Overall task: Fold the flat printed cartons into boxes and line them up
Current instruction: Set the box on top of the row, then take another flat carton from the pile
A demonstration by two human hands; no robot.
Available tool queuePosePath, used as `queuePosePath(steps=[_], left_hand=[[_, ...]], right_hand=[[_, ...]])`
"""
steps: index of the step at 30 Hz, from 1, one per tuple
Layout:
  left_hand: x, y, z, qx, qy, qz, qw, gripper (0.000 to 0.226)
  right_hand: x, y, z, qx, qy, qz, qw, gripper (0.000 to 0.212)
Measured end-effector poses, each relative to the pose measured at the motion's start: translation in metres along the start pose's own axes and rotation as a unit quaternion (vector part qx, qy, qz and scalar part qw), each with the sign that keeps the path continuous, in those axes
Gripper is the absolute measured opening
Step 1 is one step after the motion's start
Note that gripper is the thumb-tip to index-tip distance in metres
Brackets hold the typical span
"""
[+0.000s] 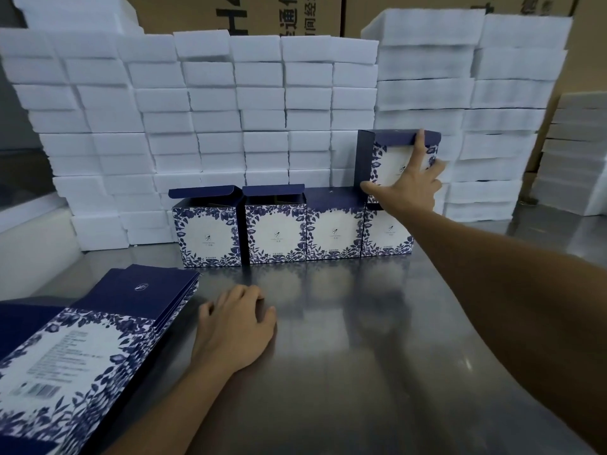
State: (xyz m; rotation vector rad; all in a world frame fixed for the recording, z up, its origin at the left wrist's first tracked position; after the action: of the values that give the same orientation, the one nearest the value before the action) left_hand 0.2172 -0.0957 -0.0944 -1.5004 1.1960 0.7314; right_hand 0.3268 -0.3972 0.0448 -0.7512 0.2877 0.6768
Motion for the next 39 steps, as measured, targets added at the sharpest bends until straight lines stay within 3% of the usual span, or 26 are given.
queuePosePath(steps=[7,12,17,22,30,36,39], left_hand=[[0.000,-0.003,-0.001,0.000,-0.011,0.003,1.000,0.025],[0.000,-0.003,-0.001,0.000,-0.009,0.007,1.000,0.026],[-0.001,-0.003,-0.003,-0.003,-0.009,0.013,1.000,0.024],[-0.008,0.003,-0.008,-0.001,-0.017,0.012,1.000,0.024],[-0.022,0.029,-0.024,0.024,-0.064,-0.027,0.997,0.021],[-0.038,0.071,-0.033,0.062,-0.066,-0.042,0.995,0.021],[-0.050,0.096,-0.030,0.080,-0.090,-0.087,0.989,0.023]], right_hand=[[0.002,-0.011,-0.002,0.023,-0.007,0.044,0.999,0.131],[0.010,0.003,-0.017,0.044,0.016,0.087,0.995,0.118],[0.025,0.064,-0.048,0.021,0.088,0.083,0.992,0.088],[0.027,0.135,-0.059,0.029,0.042,0.170,0.984,0.065],[-0.005,0.233,-0.012,0.010,-0.089,0.268,0.959,0.016],[-0.026,0.268,0.005,-0.022,-0.113,0.290,0.950,0.018],[-0.033,0.271,0.009,-0.026,-0.129,0.292,0.947,0.019]])
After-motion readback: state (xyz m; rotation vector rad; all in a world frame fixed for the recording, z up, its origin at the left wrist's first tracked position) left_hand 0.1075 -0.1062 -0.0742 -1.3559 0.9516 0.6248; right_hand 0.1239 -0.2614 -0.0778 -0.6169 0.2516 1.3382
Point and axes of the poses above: each hand's wrist, its own y-axis away from the middle knuckle, its own x-axis out of the palm, z = x × y, the point moved 3 cm from there along -y, towards the middle knuckle, and after that the axes turned 2 degrees about x, right-handed, at the moved point
